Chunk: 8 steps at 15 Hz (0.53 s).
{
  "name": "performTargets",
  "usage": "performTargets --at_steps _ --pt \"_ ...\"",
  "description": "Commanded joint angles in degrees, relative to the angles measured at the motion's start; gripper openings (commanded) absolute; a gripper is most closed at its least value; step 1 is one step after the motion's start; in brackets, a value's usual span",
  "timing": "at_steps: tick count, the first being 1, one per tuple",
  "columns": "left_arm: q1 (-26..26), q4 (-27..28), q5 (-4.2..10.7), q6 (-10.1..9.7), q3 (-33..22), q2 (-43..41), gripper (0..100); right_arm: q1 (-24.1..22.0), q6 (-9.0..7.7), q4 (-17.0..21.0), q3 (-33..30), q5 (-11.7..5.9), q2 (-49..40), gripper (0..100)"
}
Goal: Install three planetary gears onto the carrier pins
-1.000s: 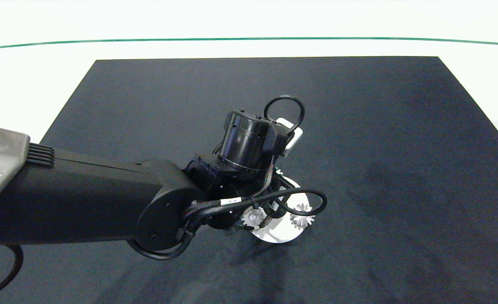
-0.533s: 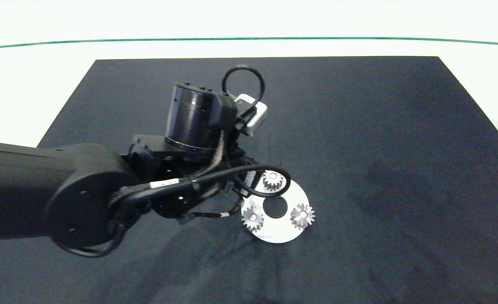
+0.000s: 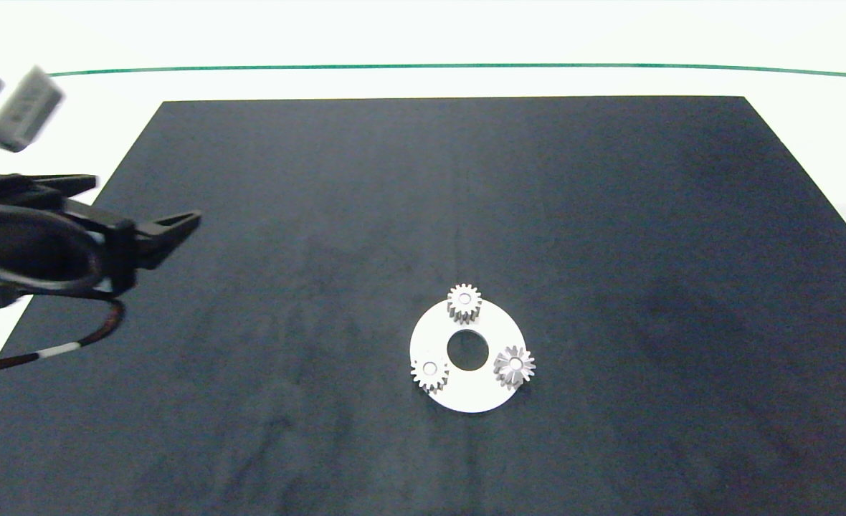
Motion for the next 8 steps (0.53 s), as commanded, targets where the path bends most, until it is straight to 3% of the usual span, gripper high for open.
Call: performTargets --at_steps 1,3,5,7,8 --pt "8.07 11.35 0.08 2.61 5.11 -25.01 100 -14.57 0.17 -0.07 5.02 -3.04 -7.34 100" --pt "8.42 20.76 0.08 2.69 5.99 -35.55 100 -19.05 0.17 0.1 8.89 -3.31 -13.58 100" --pt "8.07 26.12 0.08 2.61 6.95 -45.4 100 -21.34 -0.27 0.54 13.28 -3.57 -21.23 100" --pt "7.98 33.06 0.08 2.34 7.48 -54.54 100 -22.48 -3.78 3.0 16.8 -3.66 -30.63 100" --pt "8.07 35.44 0.17 1.9 7.83 -57.97 100 -22.83 -3.78 3.09 18.2 -3.75 -34.24 100"
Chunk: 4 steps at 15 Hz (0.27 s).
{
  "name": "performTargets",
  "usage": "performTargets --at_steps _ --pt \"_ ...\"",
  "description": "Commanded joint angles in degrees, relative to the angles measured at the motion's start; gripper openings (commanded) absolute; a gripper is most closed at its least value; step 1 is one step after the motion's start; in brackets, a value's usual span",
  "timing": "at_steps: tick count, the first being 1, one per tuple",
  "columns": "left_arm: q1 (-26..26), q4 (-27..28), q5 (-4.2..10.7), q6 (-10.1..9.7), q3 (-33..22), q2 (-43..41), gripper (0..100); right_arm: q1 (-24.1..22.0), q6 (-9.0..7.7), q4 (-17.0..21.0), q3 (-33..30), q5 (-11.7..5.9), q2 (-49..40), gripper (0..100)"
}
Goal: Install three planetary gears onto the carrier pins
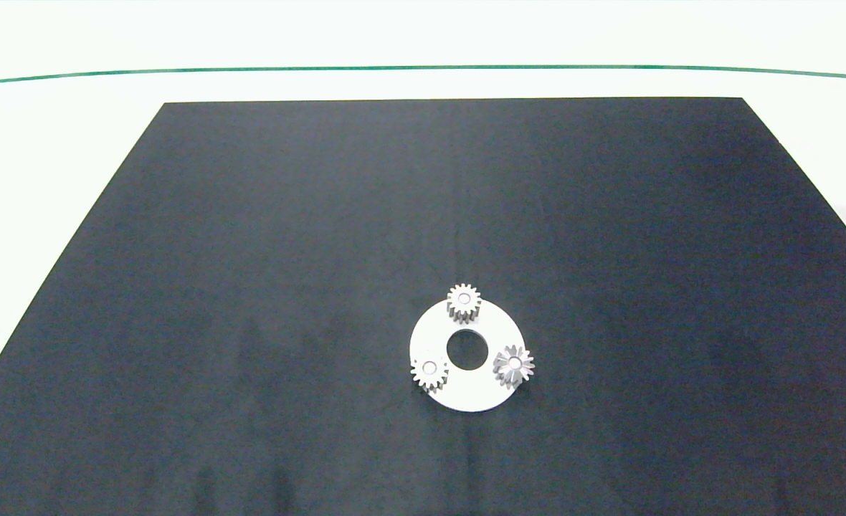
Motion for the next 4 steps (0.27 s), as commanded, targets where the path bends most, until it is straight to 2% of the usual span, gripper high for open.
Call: performTargets --at_steps 1,2,3,4 --pt "0.42 10.43 1.33 -2.71 2.77 -19.23 100 -2.91 -1.79 1.61 7.24 -0.79 -17.84 100" --pt "0.42 10.25 4.85 -6.05 2.68 -19.23 100 -3.43 1.02 1.52 7.33 -4.66 -17.93 100" --pt "0.42 10.17 7.57 -7.63 3.38 -19.23 100 -3.43 3.49 1.52 7.33 -8.97 -17.93 100" --pt "0.42 10.17 9.6 -9.13 4.26 -19.23 100 -3.43 4.36 1.52 7.5 -11.61 -18.01 100"
